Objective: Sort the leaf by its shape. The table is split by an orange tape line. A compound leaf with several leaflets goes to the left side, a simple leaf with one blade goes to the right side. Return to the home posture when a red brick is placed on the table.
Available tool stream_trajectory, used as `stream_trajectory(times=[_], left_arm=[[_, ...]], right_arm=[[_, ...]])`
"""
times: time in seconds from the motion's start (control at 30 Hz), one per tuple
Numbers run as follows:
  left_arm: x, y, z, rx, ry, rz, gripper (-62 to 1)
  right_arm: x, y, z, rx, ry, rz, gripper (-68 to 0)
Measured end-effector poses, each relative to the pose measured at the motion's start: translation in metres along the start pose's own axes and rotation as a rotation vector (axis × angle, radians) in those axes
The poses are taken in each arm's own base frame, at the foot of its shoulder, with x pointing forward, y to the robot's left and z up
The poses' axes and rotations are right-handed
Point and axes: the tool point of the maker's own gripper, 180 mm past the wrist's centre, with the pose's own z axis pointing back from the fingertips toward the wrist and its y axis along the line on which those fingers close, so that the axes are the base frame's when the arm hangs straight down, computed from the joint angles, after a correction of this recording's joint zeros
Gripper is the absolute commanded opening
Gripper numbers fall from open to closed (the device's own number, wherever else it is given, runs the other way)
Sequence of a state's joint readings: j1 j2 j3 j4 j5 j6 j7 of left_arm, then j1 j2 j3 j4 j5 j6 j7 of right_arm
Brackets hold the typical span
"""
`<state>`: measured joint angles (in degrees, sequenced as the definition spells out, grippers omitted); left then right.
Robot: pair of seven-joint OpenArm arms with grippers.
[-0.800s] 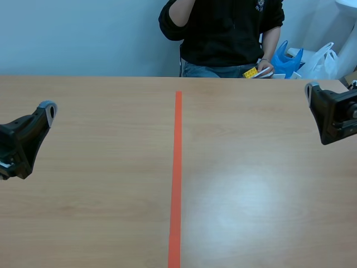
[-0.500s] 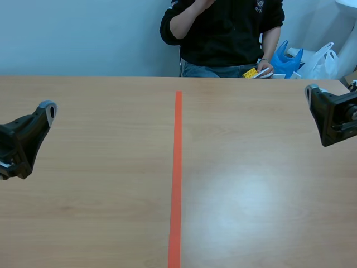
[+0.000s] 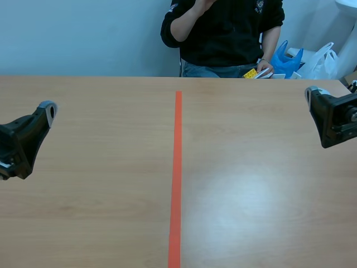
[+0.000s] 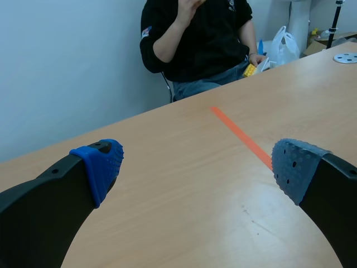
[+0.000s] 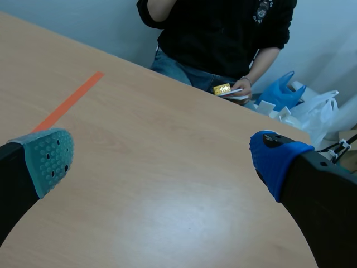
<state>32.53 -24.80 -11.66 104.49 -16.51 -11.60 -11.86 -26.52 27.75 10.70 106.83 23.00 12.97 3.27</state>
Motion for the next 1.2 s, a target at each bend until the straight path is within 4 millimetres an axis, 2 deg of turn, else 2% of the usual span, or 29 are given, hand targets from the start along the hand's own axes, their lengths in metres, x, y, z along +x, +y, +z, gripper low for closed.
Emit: stream_trajectory(times=[0.93, 1.1, 1.2], left_arm=[[0.0, 0.0, 0.0, 0.0, 0.0, 0.0, -3.7], [0.004, 0.002, 0.0, 0.013, -0.024, -0.003, -3.7], [0.006, 0.011, 0.0, 0.063, -0.031, -0.017, -3.7]], right_arm=[[-0.005, 0.004, 0.001, -0.014, 0.009, -0.041, 0.4], [0.001, -0.002, 0.0, -0.038, -0.018, -0.037, 0.4], [0.001, -0.008, 0.001, -0.071, -0.021, -0.036, 0.4]])
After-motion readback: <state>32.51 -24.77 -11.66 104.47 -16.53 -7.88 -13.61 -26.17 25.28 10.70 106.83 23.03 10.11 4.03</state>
